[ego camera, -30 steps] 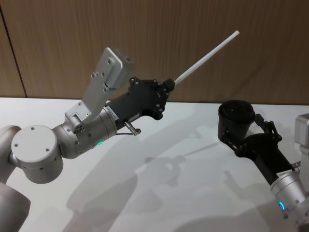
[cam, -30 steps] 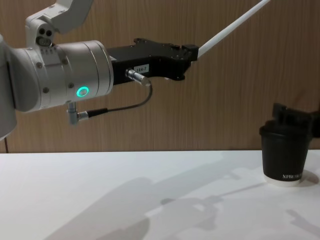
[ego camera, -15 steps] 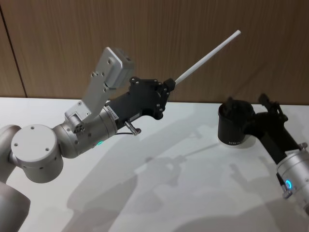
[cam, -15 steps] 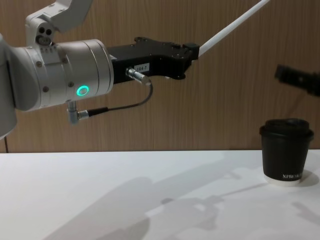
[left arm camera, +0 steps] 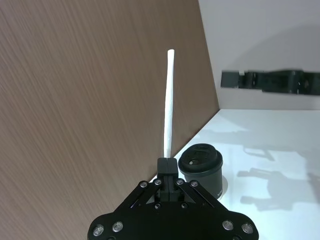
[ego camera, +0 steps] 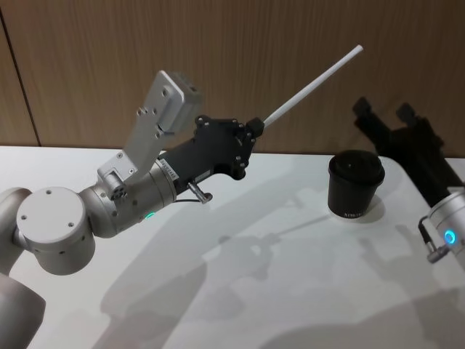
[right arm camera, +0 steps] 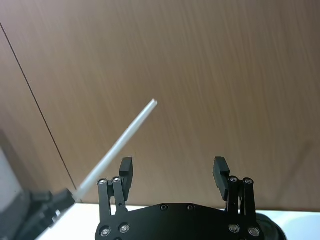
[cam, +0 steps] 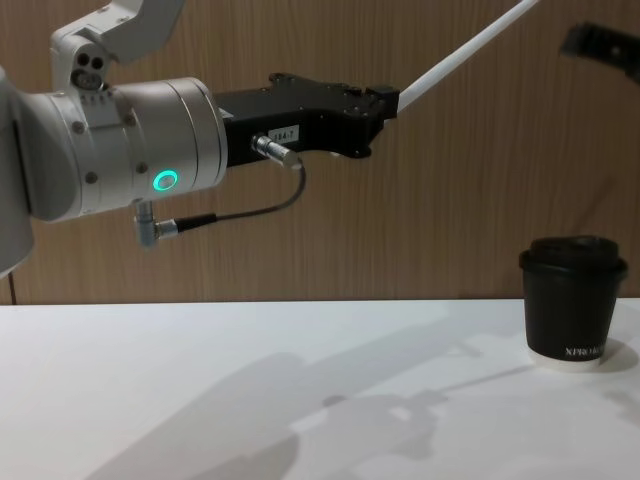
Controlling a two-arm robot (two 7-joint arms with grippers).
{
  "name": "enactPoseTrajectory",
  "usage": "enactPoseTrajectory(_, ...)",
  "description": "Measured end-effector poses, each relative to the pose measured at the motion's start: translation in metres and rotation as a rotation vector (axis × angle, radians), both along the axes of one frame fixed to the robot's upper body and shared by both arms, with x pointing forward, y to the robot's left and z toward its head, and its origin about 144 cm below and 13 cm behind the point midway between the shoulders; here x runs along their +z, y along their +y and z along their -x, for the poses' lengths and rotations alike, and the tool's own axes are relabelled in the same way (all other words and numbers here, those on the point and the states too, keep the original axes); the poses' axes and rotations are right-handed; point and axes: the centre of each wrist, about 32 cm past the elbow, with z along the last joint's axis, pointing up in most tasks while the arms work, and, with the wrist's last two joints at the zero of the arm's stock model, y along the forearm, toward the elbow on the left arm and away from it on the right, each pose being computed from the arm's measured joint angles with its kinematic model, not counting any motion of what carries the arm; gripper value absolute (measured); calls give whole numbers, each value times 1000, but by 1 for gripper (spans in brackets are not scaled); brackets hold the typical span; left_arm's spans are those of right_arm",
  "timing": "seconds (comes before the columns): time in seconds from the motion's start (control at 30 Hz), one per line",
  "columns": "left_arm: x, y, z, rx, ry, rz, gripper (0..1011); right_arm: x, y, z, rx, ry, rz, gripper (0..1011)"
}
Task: Pick up the straw with one hand, pass it to the other hand, and insert it into the cup.
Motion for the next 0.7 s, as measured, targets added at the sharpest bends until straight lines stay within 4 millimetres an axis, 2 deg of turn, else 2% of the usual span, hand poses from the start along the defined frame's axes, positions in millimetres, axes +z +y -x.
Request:
enactPoseTrajectory(0.33, 0, 0, 0, 0, 0, 0, 0, 25, -5, -10, 85, 26, -167, 1001)
enactPoseTrajectory(0.7, 0, 0, 0, 0, 0, 0, 0, 44, -8, -20, 215, 101, -311, 1001)
